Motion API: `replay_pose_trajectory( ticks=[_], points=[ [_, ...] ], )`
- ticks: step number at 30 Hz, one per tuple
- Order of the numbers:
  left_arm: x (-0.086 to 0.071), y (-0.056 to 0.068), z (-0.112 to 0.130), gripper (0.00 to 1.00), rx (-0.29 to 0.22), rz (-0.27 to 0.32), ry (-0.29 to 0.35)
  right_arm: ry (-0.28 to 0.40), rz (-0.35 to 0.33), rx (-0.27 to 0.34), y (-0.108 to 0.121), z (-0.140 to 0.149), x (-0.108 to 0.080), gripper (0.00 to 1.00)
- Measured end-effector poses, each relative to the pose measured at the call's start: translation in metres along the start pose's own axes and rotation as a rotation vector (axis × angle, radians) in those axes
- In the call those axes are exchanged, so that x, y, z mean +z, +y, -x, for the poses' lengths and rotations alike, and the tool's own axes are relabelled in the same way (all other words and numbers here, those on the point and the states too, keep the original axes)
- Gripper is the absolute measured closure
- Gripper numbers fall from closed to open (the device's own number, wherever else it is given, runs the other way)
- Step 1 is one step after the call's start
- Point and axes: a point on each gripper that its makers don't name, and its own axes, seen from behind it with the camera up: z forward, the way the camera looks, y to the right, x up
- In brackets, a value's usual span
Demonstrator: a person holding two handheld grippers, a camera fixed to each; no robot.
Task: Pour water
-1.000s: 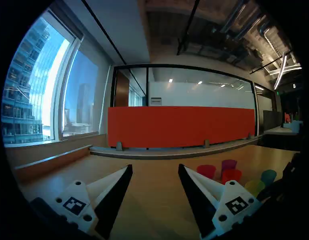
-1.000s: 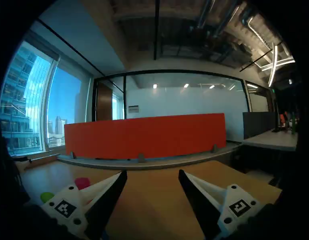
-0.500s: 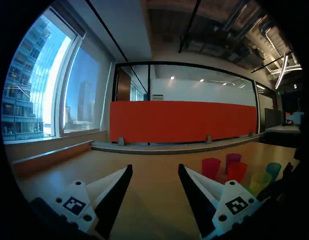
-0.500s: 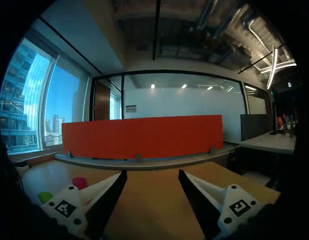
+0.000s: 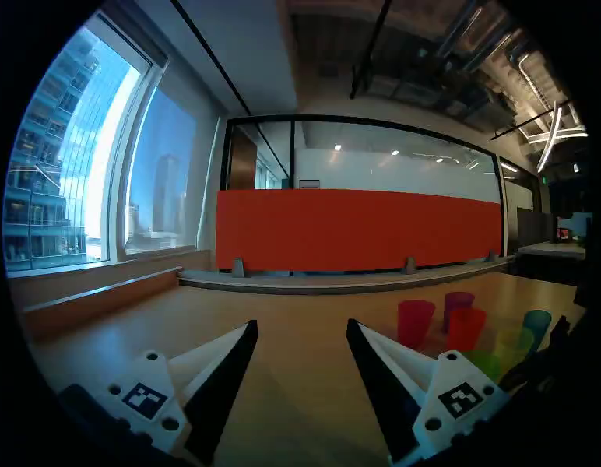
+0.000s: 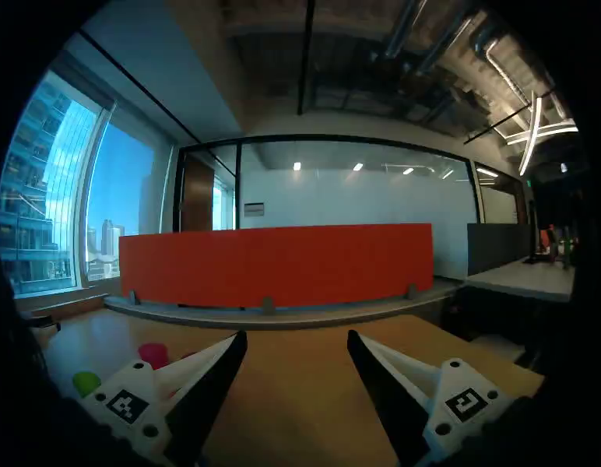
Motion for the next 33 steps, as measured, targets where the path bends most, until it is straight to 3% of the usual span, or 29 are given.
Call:
replay_pose_trajectory(
  ticks=[33],
  points=[
    [0.0012,-0.0022,0.0072,0.16,0.017,-0.003,-0.025,0.008,-0.022,-0.022,-0.0055,-0.0014,-0.0051,0.01]
  ],
)
